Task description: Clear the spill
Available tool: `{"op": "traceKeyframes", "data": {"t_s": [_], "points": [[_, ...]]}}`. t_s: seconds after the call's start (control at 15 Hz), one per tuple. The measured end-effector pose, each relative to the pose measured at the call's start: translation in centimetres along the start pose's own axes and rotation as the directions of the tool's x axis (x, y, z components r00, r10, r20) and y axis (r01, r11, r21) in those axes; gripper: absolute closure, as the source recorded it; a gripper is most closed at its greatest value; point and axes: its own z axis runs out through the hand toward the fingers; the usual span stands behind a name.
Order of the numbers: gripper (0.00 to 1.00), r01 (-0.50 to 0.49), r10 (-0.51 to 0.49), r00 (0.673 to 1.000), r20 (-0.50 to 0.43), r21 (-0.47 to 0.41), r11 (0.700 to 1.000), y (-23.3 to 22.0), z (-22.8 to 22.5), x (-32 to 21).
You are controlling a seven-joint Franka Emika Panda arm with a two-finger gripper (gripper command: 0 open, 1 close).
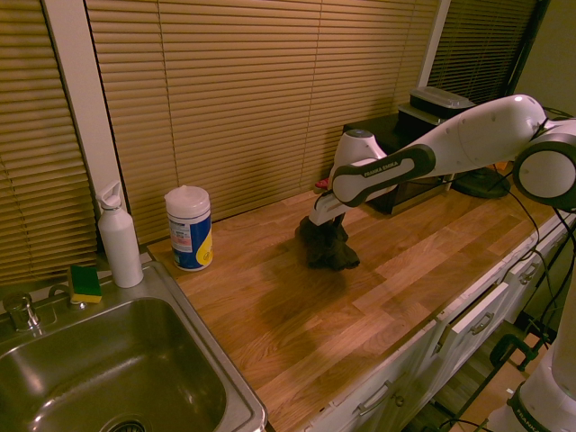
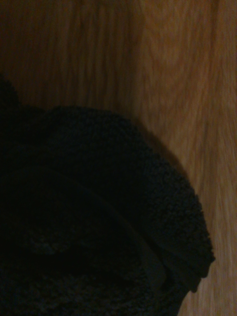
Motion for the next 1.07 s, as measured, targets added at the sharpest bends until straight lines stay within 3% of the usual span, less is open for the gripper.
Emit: {"op": "traceKeyframes", "data": {"t_s": [0.2,0.47,1.07], "points": [[1.0,-0.022,0.022,1.0,0.003,0.001,1.0,1.2,0.1,1.8],[1.0,0.004,-0.004,1.0,0.0,0.006,1.0,-0.3,0.3,0.1],[1.0,0.058,-0.058,0.998,0.008,0.004,0.998,-9.4,0.1,-13.8]]}}
